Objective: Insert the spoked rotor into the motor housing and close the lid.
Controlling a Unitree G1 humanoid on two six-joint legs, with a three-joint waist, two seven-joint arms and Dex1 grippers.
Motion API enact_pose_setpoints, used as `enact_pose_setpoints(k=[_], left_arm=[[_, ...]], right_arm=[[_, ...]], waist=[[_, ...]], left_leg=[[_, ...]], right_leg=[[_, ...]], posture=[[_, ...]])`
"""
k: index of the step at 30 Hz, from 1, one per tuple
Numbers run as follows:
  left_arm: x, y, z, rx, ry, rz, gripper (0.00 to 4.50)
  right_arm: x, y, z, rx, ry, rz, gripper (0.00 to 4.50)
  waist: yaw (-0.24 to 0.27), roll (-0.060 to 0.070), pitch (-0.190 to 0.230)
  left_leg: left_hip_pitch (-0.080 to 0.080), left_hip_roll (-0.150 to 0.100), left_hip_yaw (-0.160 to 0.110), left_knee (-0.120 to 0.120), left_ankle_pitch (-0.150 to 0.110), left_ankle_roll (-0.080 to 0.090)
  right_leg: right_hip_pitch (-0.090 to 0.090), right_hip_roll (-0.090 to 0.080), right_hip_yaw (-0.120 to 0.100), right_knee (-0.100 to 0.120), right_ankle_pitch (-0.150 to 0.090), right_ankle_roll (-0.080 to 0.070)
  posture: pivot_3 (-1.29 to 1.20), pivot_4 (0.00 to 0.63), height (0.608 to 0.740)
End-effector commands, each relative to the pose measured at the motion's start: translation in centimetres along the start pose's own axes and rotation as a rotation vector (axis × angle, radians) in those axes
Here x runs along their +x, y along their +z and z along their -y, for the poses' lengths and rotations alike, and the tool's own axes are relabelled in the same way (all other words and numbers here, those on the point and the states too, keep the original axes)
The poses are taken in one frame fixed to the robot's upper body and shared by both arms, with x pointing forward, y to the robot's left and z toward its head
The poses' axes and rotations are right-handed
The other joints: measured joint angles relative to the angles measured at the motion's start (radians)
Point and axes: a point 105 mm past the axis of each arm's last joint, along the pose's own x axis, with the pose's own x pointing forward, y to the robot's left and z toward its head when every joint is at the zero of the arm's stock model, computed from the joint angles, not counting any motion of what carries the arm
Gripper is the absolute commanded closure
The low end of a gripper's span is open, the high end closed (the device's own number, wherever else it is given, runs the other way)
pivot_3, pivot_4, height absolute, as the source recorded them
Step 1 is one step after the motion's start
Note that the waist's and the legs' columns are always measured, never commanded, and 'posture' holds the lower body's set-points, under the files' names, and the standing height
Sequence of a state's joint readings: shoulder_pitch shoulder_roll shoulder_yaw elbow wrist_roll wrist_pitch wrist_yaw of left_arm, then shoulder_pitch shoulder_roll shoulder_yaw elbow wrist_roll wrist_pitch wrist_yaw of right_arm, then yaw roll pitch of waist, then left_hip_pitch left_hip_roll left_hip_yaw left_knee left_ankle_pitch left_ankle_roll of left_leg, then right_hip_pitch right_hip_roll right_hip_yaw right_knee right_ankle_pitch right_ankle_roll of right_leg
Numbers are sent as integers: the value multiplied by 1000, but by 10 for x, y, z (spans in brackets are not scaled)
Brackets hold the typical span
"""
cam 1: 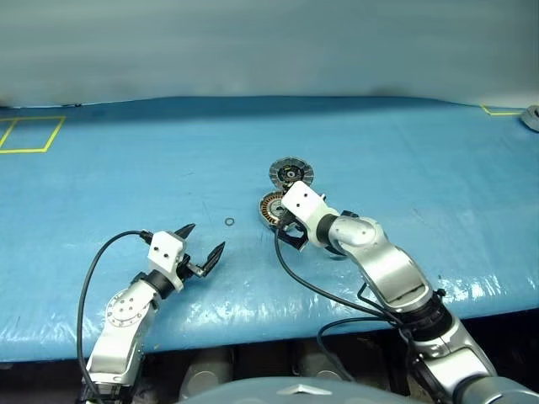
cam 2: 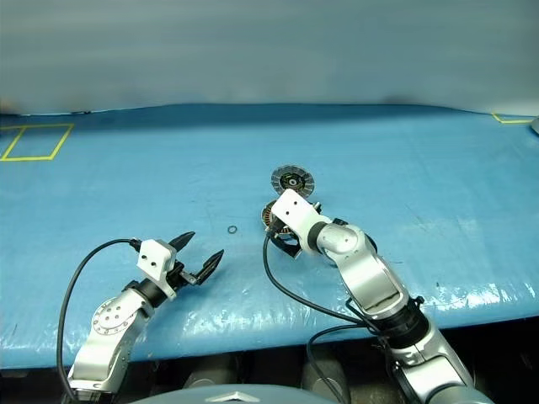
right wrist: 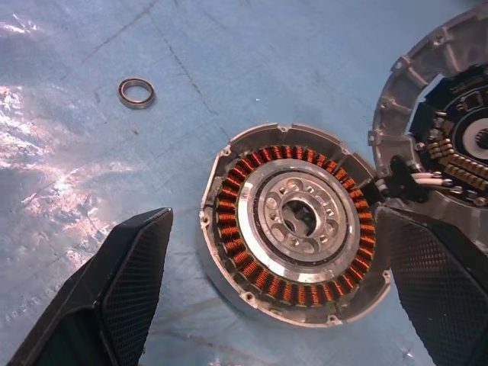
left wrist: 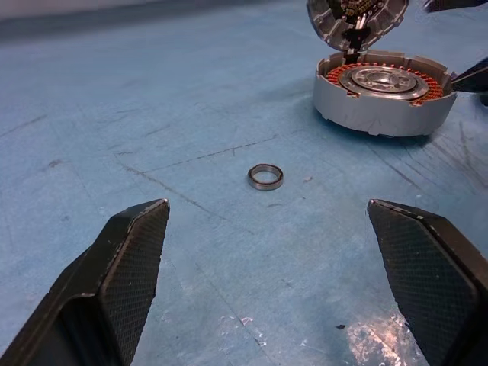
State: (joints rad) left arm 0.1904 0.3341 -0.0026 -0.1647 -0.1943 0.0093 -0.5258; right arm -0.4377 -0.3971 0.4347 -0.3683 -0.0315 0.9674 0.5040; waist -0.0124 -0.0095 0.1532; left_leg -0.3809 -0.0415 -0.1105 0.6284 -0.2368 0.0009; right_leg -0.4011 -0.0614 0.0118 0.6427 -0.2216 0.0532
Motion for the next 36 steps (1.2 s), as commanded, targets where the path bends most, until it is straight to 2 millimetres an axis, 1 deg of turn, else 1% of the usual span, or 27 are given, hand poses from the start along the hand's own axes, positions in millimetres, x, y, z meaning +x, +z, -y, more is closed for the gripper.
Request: enact_pose_setpoints(k=[1, 9, 12, 15, 18, 19, 20, 24, 25, 27, 31, 36], left_arm=[[-1, 4, 2, 16, 2, 26, 22], [-2, 2, 4, 15, 9, 23, 22], [-2, 2, 5, 14, 7, 25, 22], [-1, 2, 6, 13, 7, 27, 22], [0, 1, 7, 11, 6, 30, 0], [1, 1, 7, 9, 6, 31, 0], [1, 1, 7, 9, 7, 32, 0], [1, 1, 8, 4, 13, 34, 0], [1, 1, 8, 3, 14, 34, 0], [1, 0, 8, 2, 16, 33, 0], [-1, -2, 8, -7, 27, 30, 0], [-1, -3, 9, -12, 29, 26, 0]], right_arm=[[6, 3, -2, -31, 40, -30, 0], [19, -10, -14, -42, 131, -106, 0], [23, -18, -15, -42, 145, -139, 0], [24, -20, -16, -36, 158, -153, 0], [25, -24, -17, -29, 186, -184, 612], [25, -25, -20, -25, 205, -193, 889], [24, -26, -22, -17, 220, -197, 1279], [22, -28, -32, 13, 268, -213, 2541], [21, -28, -35, 19, 278, -215, 2622], [20, -29, -40, 31, 294, -220, 2622], [13, -27, -66, 93, 376, -213, 2622], [5, -21, -87, 151, 413, -210, 2622]], waist=[[-1, 0, 0], [-2, 0, 0], [-3, 0, 0], [-4, 0, 0], [-5, 0, 0], [-5, 0, 0], [-6, 0, 0], [-4, 0, -1], [-4, 0, -1], [-5, 0, -1], [-7, -1, -2], [-12, -1, -4]], left_leg=[[0, 0, 0, 0, 0, 0], [-1, 0, 1, 0, 0, 1], [-1, 0, 1, 0, 0, 1], [0, 0, 1, 1, 0, 0], [0, 0, 1, 1, 0, 0], [1, 0, 1, 1, 0, 0], [1, 0, 1, 1, 0, 0], [1, 0, 0, 1, 0, 1], [1, 0, 0, 1, -1, 1], [1, 0, 0, 1, -1, 0], [1, 0, 0, 0, -1, 0], [1, 0, -1, 0, -2, 0]], right_leg=[[0, 0, 0, 0, 0, 0], [-1, 0, 0, 0, 1, 1], [-1, 0, 0, 0, 0, 2], [0, 0, 0, 0, 1, 2], [0, 0, 0, 0, 0, 4], [1, 0, 0, 0, 0, 4], [1, 0, 0, 0, -1, 4], [1, 0, 0, 0, 0, 3], [1, 0, 0, 0, 1, 2], [1, 0, 0, -1, 1, 1], [1, 0, 0, 0, 0, 2], [1, 0, 0, 0, -2, 5]], posture=[[0, 150, 740], [0, 150, 740], [0, 150, 740], [0, 150, 740], [0, 150, 740], [0, 150, 740], [0, 150, 740], [0, 150, 740], [0, 150, 740], [0, 150, 740], [0, 150, 740], [0, 150, 740]])
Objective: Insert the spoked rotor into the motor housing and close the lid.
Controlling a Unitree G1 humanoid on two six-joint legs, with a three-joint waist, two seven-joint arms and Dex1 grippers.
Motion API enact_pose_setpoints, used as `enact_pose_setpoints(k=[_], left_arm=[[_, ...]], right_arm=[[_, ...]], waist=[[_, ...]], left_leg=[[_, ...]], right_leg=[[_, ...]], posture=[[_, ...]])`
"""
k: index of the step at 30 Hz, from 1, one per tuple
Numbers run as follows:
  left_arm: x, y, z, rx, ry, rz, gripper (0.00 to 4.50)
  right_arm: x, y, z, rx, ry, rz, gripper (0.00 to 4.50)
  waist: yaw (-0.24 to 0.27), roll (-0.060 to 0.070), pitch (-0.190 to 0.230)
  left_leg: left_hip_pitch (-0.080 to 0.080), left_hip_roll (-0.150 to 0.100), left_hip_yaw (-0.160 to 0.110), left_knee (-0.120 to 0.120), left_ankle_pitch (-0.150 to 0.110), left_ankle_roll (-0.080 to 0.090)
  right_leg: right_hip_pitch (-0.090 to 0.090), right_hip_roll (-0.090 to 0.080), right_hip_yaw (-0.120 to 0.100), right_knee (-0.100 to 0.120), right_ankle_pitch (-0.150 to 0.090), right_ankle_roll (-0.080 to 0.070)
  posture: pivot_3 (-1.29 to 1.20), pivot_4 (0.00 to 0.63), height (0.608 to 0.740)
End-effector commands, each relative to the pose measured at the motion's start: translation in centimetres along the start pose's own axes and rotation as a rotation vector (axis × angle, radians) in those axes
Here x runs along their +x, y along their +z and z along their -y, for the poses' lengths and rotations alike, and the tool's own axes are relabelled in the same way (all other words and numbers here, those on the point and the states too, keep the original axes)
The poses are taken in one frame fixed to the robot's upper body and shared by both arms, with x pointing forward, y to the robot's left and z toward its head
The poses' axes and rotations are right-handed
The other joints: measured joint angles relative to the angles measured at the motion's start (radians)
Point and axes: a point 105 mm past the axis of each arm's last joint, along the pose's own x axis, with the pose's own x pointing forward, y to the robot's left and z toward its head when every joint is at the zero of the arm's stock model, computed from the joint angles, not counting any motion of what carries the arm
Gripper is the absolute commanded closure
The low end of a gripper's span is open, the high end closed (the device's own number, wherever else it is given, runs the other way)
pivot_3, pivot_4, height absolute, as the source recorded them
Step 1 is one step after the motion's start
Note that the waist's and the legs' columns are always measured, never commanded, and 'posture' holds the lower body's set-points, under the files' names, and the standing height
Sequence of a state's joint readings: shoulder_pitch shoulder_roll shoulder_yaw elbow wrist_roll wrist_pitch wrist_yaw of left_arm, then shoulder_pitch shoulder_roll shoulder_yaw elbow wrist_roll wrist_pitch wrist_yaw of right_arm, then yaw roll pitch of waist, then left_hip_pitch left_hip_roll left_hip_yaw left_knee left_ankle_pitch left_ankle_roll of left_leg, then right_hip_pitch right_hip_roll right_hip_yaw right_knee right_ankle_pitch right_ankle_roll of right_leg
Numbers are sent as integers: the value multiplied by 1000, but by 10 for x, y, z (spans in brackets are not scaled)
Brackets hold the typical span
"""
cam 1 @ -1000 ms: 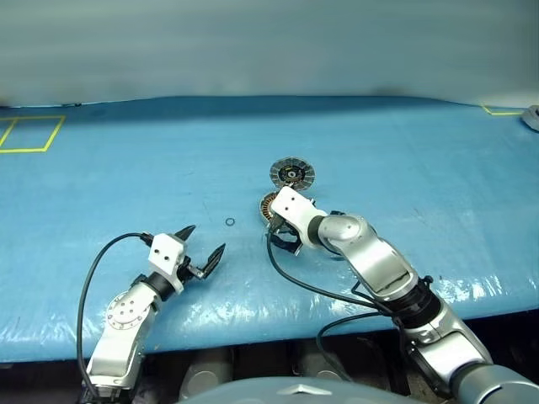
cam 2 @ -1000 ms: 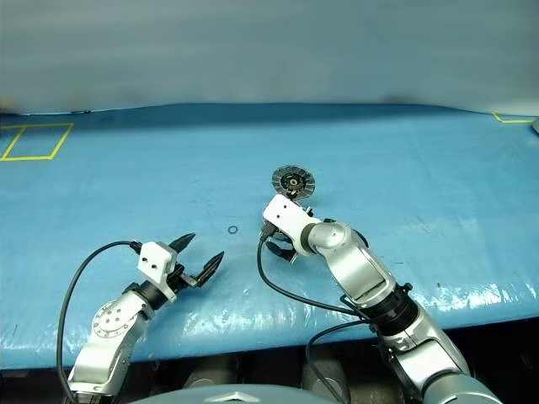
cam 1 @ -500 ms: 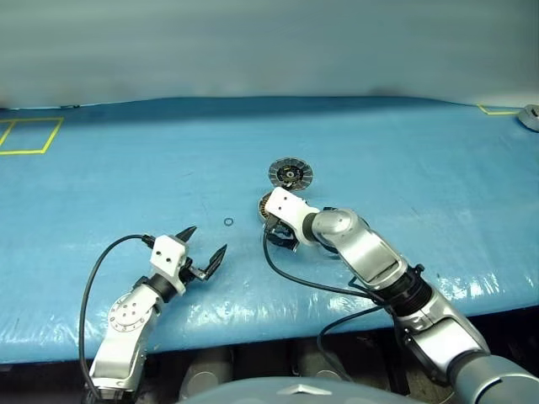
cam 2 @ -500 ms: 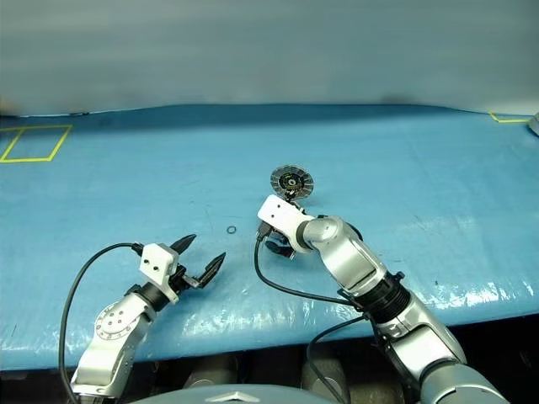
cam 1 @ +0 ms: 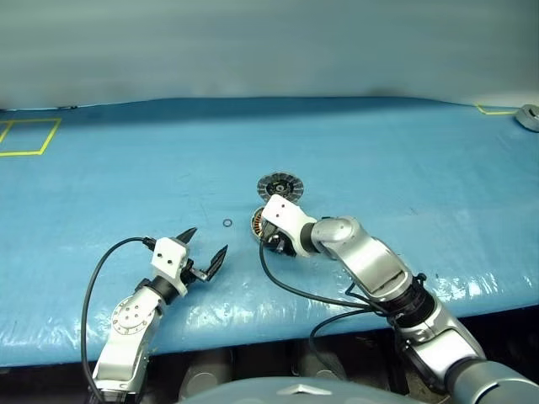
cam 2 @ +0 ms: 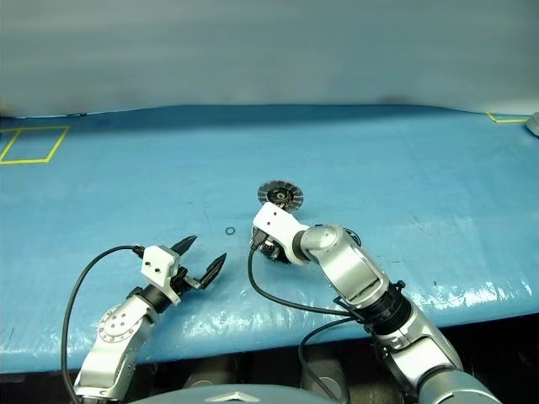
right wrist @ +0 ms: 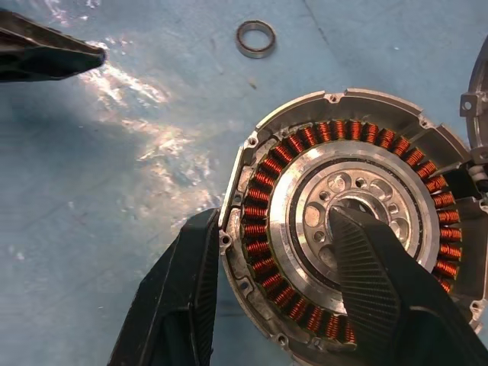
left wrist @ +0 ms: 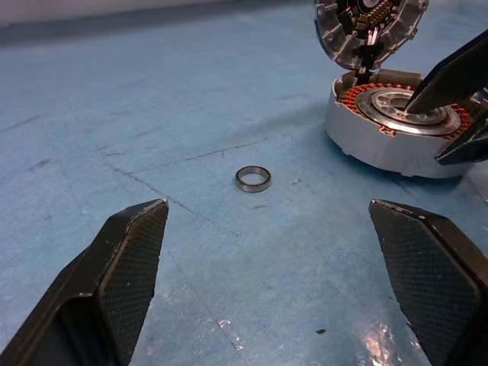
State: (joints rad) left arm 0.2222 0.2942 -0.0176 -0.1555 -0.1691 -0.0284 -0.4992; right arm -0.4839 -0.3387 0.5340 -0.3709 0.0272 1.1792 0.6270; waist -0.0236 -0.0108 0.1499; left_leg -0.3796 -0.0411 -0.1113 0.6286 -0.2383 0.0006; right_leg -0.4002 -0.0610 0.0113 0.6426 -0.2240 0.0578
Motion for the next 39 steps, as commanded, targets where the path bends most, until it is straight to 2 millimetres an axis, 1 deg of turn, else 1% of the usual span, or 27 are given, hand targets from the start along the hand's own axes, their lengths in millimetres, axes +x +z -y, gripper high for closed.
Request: enact_pose_setpoints(k=[1, 5, 8, 13, 15, 16, 17, 19, 23, 26, 28, 30, 32, 35, 38, 39], left_arm=[[0, 3, 1, 4, 6, 20, 0], [0, 2, 2, 2, 7, 17, 0], [-1, 2, 2, 1, 7, 14, 0], [-1, 1, 2, 3, 3, 8, 0], [0, 1, 1, 3, 0, 8, 0], [1, 1, 2, 4, -2, 8, 0], [1, 2, 2, 4, -4, 9, 0], [1, 2, 2, 5, -7, 8, 0], [2, 2, 2, 6, -10, 7, 0], [1, 2, 0, 10, -16, 3, 0], [1, 1, -2, 15, -15, -1, 0], [1, 2, -7, 23, -20, -9, 0], [2, 2, -12, 24, -25, -26, 0], [4, 3, -22, 23, -15, -43, 0], [11, 5, -29, 1, -41, -63, 0], [16, 8, -31, -12, -58, -60, 0]], right_arm=[[9, -17, -39, 97, 156, -76, 2622], [8, -15, -57, 139, 188, -60, 2622], [6, -14, -65, 150, 205, -49, 2622], [4, -9, -67, 162, 198, -27, 2622], [3, -6, -63, 162, 165, -10, 1901], [2, -4, -61, 156, 150, -4, 1635], [1, -1, -59, 147, 129, 6, 1245], [-4, 5, -57, 142, 107, 30, 660], [-15, 18, -56, 170, 99, 81, 660], [-33, 29, -55, 205, 106, 144, 660], [-41, 33, -54, 220, 107, 170, 660], [-50, 34, -53, 230, 109, 225, 660], [-60, 36, -51, 239, 115, 332, 660], [-67, 26, -46, 255, 78, 418, 660], [-70, 13, -34, 221, -48, 514, 660], [-69, 4, -30, 212, -101, 523, 660]], waist=[[-1, 0, -1], [-3, 0, -2], [-3, 0, -2], [-4, 0, -2], [-3, 0, -1], [-3, 1, -1], [-3, 1, -1], [-3, 1, -1], [1, 1, -1], [3, 2, 0], [3, 2, 0], [3, 2, 0], [5, 2, 0], [4, 3, 1], [4, 3, 1], [2, 3, 1]], left_leg=[[0, 0, 0, 0, 0, 0], [1, 0, 0, 0, 0, 0], [1, 0, 0, 0, 0, 0], [1, 0, 0, 0, 0, 0], [1, 0, 0, 0, 0, 0], [1, 0, -1, 0, 0, 0], [1, 0, -1, 0, 0, 0], [0, 0, 0, 0, 0, 0], [-2, -1, 0, 0, 0, 0], [-5, -1, -1, 0, 0, 0], [-8, -1, -1, 0, 0, 0], [-9, -1, -1, 0, 0, -1], [-9, -1, -1, 0, 0, -1], [-12, -1, -3, 0, 0, 0], [-13, -1, -2, 1, 0, 0], [-13, -1, -2, 1, 0, 0]], right_leg=[[0, 0, 0, 0, 0, 0], [0, 0, 0, 0, 0, 0], [0, 0, 0, 0, 0, 1], [-1, 0, 0, 0, 0, 1], [-1, 0, 0, 0, 0, 1], [-2, 0, 0, 0, 0, 1], [-4, 0, 0, 0, 0, 1], [-6, 0, 0, 0, 0, 1], [-8, -1, 0, 0, 0, 1], [-9, -1, 0, 0, 0, 1], [-9, -1, 0, 0, 0, 1], [-10, 0, -1, 1, 2, -2], [-10, 0, -1, 0, 2, -1], [-11, 0, -2, 0, 0, 2], [-11, 0, -2, 0, 0, 2], [-12, 0, -2, 0, 0, 2]], posture=[[0, 150, 740], [0, 150, 740], [0, 150, 740], [0, 150, 740], [0, 150, 740], [0, 150, 740], [0, 150, 740], [0, 150, 740], [0, 150, 740], [0, 150, 740], [0, 150, 740], [0, 150, 740], [0, 150, 740], [0, 150, 740], [0, 150, 740], [0, 150, 740]])
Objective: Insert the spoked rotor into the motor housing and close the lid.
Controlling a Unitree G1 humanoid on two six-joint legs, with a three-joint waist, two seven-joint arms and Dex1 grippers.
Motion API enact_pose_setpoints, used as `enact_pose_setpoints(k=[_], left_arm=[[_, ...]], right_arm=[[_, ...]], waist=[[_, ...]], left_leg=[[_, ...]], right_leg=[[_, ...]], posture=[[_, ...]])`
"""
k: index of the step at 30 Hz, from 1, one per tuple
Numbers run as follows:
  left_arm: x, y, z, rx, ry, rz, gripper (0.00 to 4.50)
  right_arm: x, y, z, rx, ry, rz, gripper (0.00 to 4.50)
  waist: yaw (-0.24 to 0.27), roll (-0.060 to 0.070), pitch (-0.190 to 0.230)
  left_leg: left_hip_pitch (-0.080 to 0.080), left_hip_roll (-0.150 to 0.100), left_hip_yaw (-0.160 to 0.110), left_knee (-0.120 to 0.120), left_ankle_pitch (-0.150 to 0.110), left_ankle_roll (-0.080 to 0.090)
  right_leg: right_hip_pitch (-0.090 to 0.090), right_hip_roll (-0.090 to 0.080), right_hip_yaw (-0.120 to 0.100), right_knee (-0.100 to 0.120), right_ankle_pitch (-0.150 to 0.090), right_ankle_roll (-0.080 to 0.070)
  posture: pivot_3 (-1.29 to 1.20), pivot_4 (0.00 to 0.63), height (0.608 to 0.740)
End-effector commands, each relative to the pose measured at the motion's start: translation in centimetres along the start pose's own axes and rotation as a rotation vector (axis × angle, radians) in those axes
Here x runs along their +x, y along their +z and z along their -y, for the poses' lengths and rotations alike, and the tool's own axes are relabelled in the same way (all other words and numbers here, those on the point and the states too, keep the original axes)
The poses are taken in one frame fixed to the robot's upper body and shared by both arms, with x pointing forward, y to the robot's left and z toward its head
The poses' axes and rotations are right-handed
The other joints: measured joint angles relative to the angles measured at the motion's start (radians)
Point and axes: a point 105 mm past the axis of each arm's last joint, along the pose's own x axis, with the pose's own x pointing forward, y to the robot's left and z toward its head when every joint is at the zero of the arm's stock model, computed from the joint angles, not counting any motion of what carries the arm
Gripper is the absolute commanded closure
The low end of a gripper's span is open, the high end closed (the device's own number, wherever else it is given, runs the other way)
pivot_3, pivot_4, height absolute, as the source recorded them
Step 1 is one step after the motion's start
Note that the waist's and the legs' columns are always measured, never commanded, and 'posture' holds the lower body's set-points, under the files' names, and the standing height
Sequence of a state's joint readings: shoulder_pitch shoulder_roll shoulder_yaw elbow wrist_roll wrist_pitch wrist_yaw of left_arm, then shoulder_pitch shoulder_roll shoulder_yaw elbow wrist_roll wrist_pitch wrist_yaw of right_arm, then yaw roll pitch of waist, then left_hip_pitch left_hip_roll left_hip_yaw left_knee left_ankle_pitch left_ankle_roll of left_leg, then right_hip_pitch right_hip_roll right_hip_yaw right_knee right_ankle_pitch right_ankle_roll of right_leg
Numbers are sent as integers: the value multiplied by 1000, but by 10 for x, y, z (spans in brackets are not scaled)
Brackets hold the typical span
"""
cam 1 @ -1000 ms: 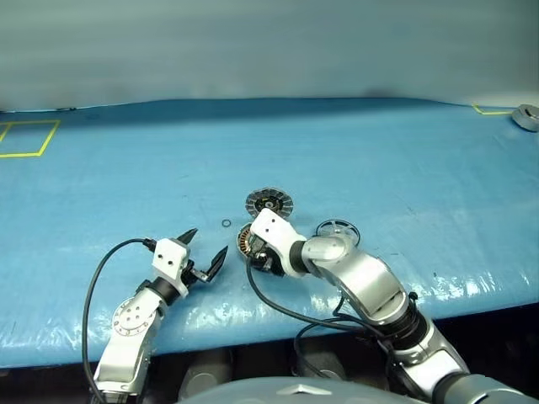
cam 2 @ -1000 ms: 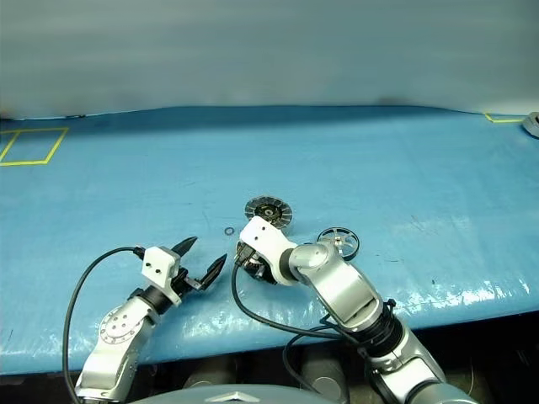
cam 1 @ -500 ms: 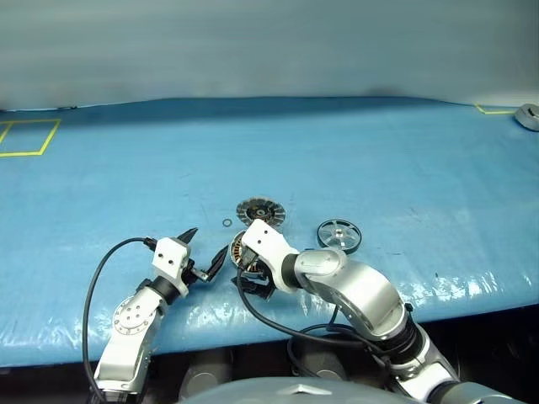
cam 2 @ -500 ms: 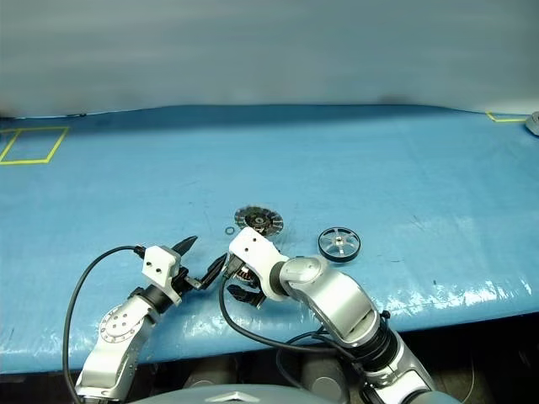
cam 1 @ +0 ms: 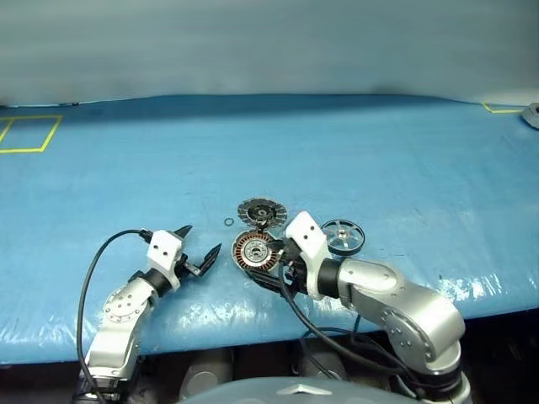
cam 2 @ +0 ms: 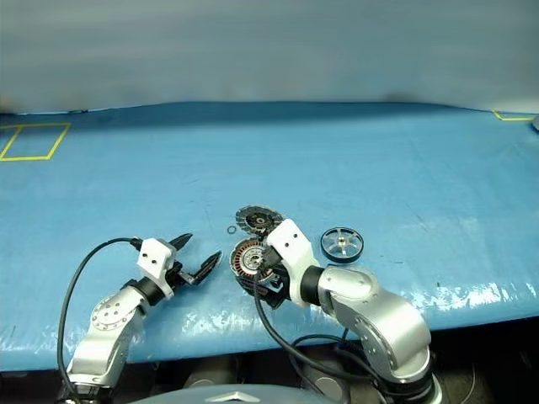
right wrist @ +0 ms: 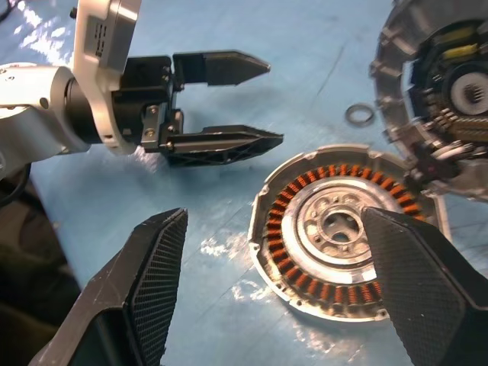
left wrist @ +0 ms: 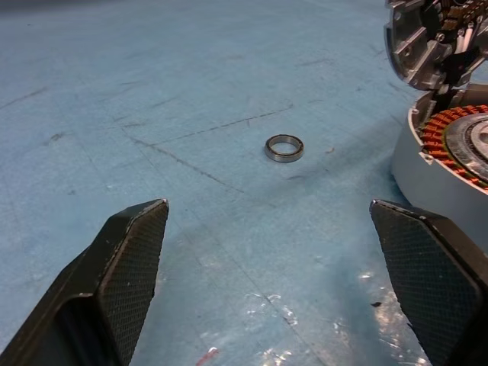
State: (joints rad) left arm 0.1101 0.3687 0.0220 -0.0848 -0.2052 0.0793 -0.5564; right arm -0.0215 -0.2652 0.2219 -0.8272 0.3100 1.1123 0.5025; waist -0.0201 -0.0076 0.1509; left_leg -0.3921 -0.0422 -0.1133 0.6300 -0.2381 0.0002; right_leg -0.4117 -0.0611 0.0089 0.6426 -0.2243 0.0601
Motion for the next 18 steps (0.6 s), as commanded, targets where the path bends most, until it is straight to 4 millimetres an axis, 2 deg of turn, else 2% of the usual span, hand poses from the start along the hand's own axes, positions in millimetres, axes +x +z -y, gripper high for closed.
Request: enact_pose_setpoints(k=[1, 5, 9, 18], left_arm=[[11, 12, -7, -25, -49, 18, 0], [29, 18, -2, -10, -155, 3, 0], [48, 23, -4, 39, -195, -9, 0], [70, 18, -6, 153, -238, -69, 0]], right_arm=[[-7, 6, 15, -116, -120, 173, 660], [-11, -19, 32, -87, -237, 239, 660], [-9, -38, 32, -130, -256, 239, 660], [-6, -46, 31, -134, -282, 250, 660]], waist=[[-2, 0, 0], [-5, 0, 1], [-7, -1, 1], [0, -1, 1]], left_leg=[[0, 0, 0, 0, 0, 0], [1, 0, 1, 1, 1, -2], [2, 0, 3, 2, 2, -1], [1, 0, 2, 2, 2, -1]], right_leg=[[0, 0, 0, 0, 0, 0], [2, 1, 0, 1, 0, 1], [1, 1, 2, 1, 2, 2], [1, 1, 3, 1, 2, 2]], posture=[[0, 150, 740], [0, 150, 740], [0, 150, 740], [0, 150, 740]])
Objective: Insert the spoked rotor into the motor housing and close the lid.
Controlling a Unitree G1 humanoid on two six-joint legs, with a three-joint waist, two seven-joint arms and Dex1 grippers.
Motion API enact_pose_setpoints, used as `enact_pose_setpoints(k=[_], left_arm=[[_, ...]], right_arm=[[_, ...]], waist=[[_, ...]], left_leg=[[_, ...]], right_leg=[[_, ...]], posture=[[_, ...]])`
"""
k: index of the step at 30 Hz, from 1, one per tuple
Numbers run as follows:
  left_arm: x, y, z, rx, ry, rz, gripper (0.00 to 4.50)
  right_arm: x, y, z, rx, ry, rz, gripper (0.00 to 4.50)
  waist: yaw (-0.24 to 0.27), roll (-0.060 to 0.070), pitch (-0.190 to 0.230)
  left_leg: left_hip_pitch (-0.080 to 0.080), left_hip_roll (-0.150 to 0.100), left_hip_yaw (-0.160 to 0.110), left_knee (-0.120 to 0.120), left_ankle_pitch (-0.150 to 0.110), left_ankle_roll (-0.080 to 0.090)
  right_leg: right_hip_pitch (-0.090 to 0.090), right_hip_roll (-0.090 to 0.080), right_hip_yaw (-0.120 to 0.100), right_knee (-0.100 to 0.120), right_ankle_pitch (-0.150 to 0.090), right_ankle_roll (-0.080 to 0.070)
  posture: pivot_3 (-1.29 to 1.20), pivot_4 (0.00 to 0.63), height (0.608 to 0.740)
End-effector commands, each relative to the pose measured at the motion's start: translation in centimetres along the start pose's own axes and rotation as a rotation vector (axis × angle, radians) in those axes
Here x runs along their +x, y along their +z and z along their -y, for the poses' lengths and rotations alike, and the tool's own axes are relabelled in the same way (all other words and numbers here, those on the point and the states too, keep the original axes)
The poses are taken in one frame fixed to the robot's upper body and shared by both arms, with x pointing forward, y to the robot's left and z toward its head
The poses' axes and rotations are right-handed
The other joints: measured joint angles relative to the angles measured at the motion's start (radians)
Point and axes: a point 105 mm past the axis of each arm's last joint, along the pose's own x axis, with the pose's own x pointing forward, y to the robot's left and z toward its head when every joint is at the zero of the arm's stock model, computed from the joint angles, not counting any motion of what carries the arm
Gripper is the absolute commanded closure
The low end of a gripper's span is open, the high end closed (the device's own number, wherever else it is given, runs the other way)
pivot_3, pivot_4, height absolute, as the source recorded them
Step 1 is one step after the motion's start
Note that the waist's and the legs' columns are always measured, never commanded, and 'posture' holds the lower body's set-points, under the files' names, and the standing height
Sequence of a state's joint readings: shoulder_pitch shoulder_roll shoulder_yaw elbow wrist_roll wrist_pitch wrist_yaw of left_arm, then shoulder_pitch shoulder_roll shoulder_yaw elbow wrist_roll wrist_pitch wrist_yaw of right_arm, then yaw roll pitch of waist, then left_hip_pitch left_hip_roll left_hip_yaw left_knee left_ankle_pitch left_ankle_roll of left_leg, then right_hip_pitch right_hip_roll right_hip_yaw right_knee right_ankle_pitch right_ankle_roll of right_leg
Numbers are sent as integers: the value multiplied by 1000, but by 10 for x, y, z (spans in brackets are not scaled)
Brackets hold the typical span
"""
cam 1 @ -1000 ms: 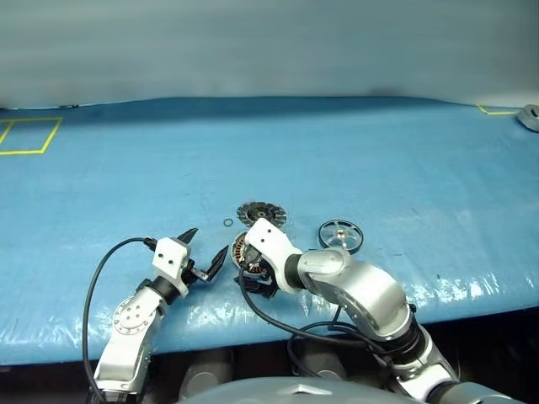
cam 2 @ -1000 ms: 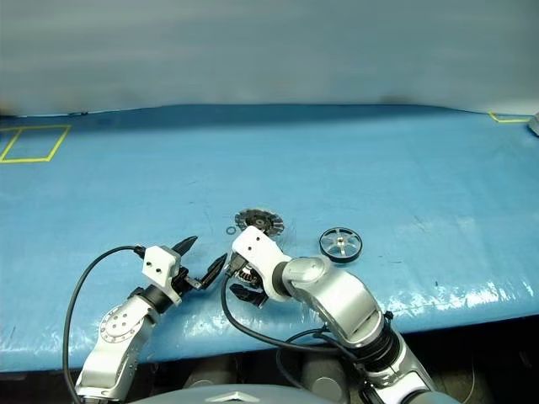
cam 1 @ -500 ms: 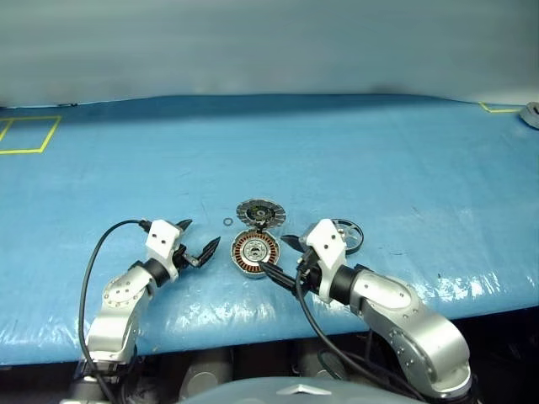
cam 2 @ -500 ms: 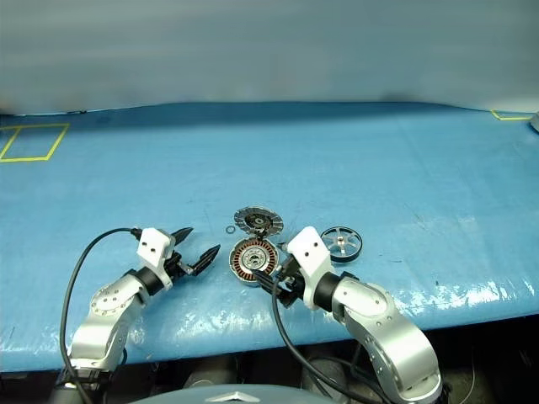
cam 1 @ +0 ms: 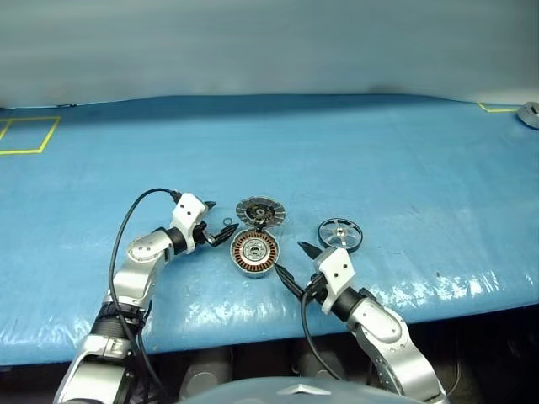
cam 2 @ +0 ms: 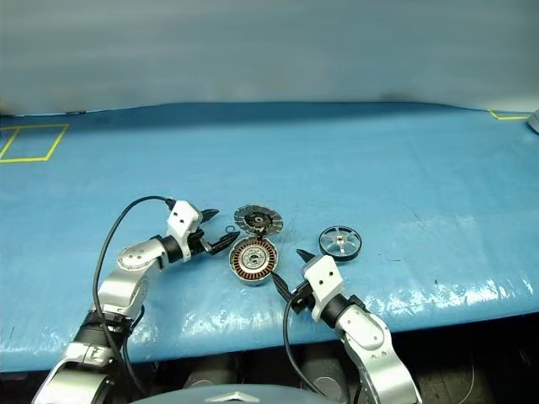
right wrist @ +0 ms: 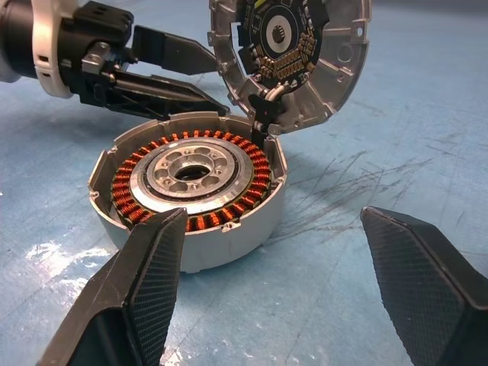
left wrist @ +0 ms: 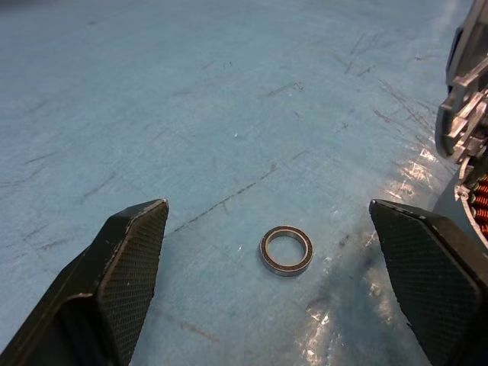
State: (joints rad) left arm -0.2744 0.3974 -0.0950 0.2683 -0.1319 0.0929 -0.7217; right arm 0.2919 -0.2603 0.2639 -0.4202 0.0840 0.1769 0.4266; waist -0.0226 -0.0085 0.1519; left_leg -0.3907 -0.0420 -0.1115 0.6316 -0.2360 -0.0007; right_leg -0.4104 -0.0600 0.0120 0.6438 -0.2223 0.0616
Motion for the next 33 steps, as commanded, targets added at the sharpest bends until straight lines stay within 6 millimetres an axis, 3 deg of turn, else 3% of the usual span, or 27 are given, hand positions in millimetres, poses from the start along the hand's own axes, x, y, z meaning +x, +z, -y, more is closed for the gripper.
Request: enact_pose_setpoints(k=[1, 4, 14, 21, 26, 33], left_arm=[[6, 4, -4, 56, -12, -8, 0], [10, 0, -6, 52, -8, -30, 558], [1, -32, -7, 32, -1, -130, 3808], [-33, -30, -2, 101, -33, -144, 3853], [-55, 4, 13, 118, -93, -44, 3853], [-59, 48, 39, 155, -246, 47, 3853]], right_arm=[[2, 8, 0, -16, -10, 42, 660], [4, 9, 0, -24, -11, 45, 624], [7, 14, 4, -27, -24, 52, 624], [4, 19, -4, -34, 15, 79, 624], [-4, 15, -9, -9, 60, 87, 624], [-6, 6, -14, -48, 138, 51, 624]], waist=[[3, 0, 0], [5, 0, 0], [3, 0, 0], [-8, 1, -1], [1, 1, 0], [11, 1, 3]], left_leg=[[0, 0, 0, 0, 0, 0], [0, 0, 0, 0, 0, 0], [7, 0, 0, 0, 0, 0], [14, 1, 1, -2, 0, 0], [13, 1, 0, -3, -1, 1], [12, 1, 0, -1, -1, 1]], right_leg=[[0, 0, 0, 0, 0, 0], [0, 0, 0, 0, 0, 0], [7, 0, 1, 1, 0, 0], [13, 0, 1, 1, -1, -1], [11, -2, 1, 0, -2, -3], [12, -2, 1, 0, -5, -7]], posture=[[0, 150, 740], [0, 150, 740], [0, 150, 740], [0, 150, 740], [0, 150, 740], [0, 150, 740]])
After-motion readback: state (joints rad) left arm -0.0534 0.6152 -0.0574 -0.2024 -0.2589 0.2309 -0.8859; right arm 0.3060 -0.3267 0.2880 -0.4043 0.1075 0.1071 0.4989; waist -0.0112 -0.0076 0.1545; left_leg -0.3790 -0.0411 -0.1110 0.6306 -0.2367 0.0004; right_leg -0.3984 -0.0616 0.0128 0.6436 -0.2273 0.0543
